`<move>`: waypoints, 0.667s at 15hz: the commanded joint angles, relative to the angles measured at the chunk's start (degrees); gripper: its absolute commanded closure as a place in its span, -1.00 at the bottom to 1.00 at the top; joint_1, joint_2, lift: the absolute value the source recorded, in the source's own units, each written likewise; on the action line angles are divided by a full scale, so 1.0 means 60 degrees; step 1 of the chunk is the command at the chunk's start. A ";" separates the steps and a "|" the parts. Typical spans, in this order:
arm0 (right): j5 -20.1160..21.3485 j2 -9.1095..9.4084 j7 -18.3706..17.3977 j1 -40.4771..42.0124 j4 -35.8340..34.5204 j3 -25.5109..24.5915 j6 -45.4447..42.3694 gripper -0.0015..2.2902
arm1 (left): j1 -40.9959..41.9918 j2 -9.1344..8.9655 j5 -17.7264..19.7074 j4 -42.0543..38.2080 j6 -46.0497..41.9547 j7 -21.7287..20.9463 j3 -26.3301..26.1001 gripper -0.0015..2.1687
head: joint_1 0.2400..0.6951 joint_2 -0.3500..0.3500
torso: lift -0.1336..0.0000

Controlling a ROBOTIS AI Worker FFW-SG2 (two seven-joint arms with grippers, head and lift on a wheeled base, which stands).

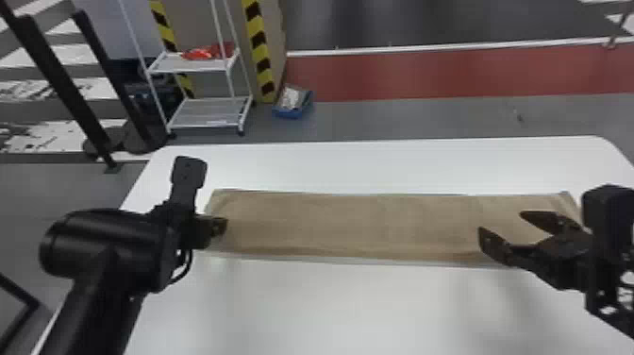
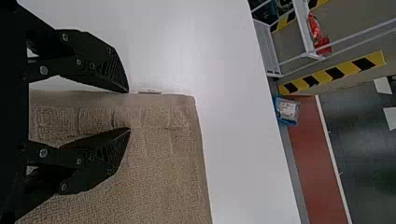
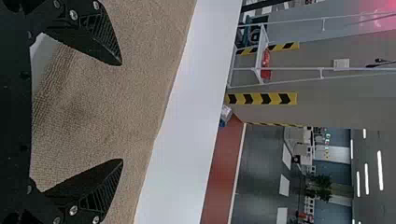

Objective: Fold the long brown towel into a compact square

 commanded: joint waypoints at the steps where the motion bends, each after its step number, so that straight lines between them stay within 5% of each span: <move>1: -0.0032 -0.0044 0.0001 -0.0001 0.0066 -0.0048 -0.0122 -0.84 | -0.0048 -0.0014 0.0015 0.0112 0.0000 -0.0123 0.0002 -0.06 | 1.00 0.36 | -0.84; 3: -0.0047 -0.0059 0.0001 -0.0016 0.0139 -0.0063 -0.0181 -0.84 | -0.0063 -0.0044 0.0088 0.0112 -0.0030 -0.0152 0.0046 0.28 | 1.00 0.35 | -0.84; 10: -0.0017 0.0014 -0.0028 -0.0133 0.0300 0.0128 -0.0415 -0.84 | 0.0127 -0.0044 0.0747 -0.1162 0.0351 -0.0152 0.0207 0.28 | 1.00 0.29 | -0.84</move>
